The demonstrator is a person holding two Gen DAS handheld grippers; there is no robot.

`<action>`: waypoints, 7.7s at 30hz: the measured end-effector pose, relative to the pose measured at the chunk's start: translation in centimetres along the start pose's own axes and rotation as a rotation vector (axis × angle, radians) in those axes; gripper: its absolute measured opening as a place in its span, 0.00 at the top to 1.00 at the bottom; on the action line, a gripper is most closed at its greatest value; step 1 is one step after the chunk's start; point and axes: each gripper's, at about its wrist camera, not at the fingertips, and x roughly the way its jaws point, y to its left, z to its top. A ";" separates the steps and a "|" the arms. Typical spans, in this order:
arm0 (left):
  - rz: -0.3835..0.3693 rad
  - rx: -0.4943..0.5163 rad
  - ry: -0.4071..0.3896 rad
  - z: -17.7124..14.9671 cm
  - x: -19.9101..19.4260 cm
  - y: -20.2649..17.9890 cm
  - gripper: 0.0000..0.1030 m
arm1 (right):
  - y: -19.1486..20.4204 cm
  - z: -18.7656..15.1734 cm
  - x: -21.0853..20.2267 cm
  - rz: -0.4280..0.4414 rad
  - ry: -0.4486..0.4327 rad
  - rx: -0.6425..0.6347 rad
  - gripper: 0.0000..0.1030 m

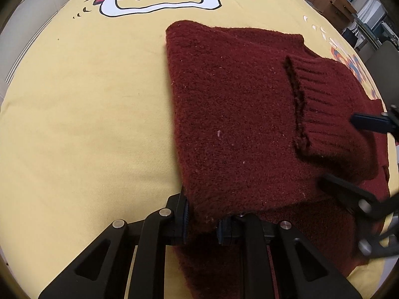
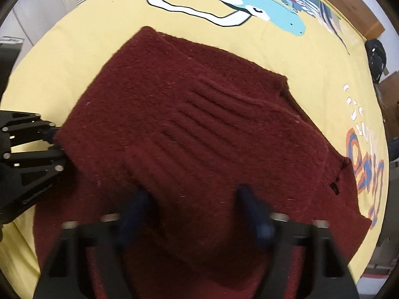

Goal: Fold small clothes

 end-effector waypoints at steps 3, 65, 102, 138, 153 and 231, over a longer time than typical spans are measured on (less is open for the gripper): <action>-0.001 0.005 0.002 0.1 0.1 -0.2 0.86 | -1.4 -0.7 -0.8 0.013 -0.026 0.023 0.82; 0.187 0.040 -0.165 -0.9 -7.6 -5.5 0.01 | -19.2 -17.3 -8.9 -0.079 -0.192 0.592 0.00; 0.141 0.051 -0.187 -0.1 1.5 -8.1 0.01 | -18.9 -20.1 -0.6 -0.052 -0.162 0.644 0.00; 0.105 -0.071 -0.122 -19.1 -8.1 -9.0 0.01 | -10.6 -38.4 -11.3 -0.073 -0.223 0.709 0.00; 0.025 -0.063 0.031 -20.4 -2.4 -8.9 0.19 | -10.4 -39.3 -4.9 0.064 0.005 0.737 0.01; 0.100 0.049 -0.300 6.8 -8.5 -12.6 0.01 | -20.2 -13.4 -11.1 -0.022 -0.319 0.561 0.00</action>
